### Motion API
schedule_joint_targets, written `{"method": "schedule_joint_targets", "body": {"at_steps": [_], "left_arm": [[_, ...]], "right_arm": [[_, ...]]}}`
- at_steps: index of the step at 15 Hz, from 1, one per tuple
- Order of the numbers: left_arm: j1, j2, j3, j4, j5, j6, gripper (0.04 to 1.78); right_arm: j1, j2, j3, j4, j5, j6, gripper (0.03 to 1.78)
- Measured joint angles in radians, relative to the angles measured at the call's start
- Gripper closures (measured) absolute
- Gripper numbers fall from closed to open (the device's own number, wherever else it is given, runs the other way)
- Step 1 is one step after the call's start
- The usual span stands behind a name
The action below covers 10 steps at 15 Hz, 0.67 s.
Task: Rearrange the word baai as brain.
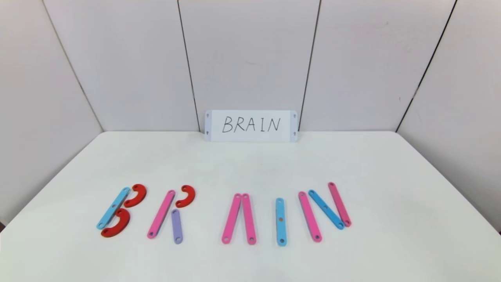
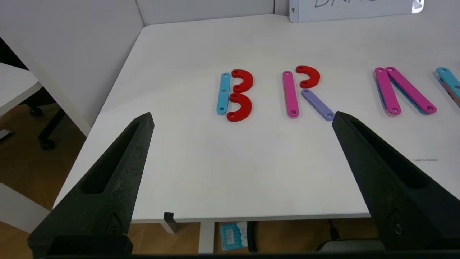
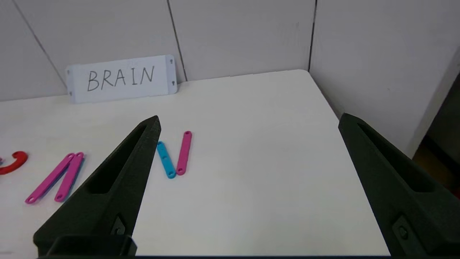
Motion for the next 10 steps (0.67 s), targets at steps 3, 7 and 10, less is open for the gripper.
{"method": "schedule_joint_targets", "body": {"at_steps": [3, 7, 10], "left_arm": [[0.002, -0.062, 0.103, -0.143, 0.006, 0.000, 0.08], [0.002, -0.091, 0.347, -0.419, 0.007, 0.004, 0.08], [0.002, -0.094, 0.485, -0.504, -0.005, 0.002, 0.08]], "right_arm": [[0.006, -0.107, 0.109, -0.025, 0.070, -0.097, 0.08], [0.003, -0.193, 0.328, -0.207, 0.097, -0.195, 0.08], [0.002, -0.210, 0.482, -0.318, 0.093, -0.222, 0.08]]}}
